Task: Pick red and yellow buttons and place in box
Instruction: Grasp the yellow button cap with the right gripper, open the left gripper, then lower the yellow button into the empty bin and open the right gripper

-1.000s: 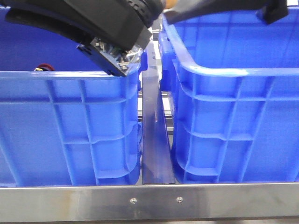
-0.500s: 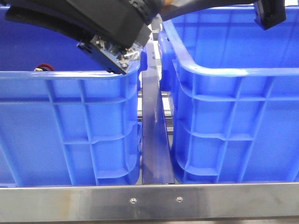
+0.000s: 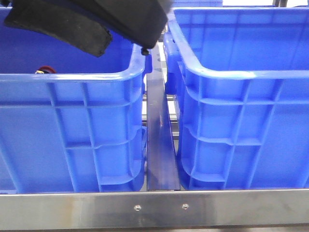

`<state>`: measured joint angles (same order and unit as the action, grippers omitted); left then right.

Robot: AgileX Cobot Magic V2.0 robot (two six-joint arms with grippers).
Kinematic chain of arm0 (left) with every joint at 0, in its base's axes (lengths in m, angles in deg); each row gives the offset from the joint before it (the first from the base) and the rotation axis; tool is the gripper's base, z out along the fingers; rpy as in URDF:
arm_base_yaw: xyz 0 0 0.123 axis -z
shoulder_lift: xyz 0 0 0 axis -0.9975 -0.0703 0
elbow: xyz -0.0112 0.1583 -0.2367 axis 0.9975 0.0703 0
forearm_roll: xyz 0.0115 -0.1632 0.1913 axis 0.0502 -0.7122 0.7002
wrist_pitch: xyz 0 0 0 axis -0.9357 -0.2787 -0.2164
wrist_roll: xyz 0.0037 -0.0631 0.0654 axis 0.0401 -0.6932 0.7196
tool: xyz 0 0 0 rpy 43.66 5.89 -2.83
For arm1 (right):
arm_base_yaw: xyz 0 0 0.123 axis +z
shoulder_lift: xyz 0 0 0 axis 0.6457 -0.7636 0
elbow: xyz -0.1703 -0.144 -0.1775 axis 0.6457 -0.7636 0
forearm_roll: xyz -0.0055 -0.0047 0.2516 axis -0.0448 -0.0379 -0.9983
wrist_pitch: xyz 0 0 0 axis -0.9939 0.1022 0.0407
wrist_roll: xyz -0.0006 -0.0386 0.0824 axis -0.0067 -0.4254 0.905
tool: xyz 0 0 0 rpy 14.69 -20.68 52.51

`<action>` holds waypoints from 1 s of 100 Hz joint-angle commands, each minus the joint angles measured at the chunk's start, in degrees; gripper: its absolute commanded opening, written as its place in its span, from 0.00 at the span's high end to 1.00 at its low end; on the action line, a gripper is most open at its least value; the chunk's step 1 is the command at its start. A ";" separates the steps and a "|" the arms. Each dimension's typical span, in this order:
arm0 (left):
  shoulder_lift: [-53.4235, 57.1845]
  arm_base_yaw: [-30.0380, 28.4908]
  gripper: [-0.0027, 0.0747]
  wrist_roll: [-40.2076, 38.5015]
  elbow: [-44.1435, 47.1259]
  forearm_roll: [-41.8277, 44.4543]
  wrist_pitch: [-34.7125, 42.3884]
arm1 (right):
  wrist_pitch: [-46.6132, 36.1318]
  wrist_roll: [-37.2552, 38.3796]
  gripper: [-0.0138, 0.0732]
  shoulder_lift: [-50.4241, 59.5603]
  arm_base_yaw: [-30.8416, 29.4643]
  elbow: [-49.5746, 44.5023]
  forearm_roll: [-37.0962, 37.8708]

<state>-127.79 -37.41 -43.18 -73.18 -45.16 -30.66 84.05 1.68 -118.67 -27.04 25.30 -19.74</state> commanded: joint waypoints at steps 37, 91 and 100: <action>0.93 0.41 0.24 0.11 -1.80 -1.58 2.74 | -16.48 -12.14 0.62 2.77 -7.56 3.59 12.41; 0.93 0.41 0.24 0.11 -1.80 -1.58 3.14 | -49.90 -12.24 0.62 -1.84 -7.31 -4.03 16.34; 0.93 0.41 0.24 0.11 -1.80 -1.58 3.14 | -54.26 -12.24 0.62 -4.50 -7.31 -4.03 16.34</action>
<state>-127.79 -37.41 -43.18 -73.18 -45.16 -30.66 37.36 -10.01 -122.68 -34.26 19.71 -2.22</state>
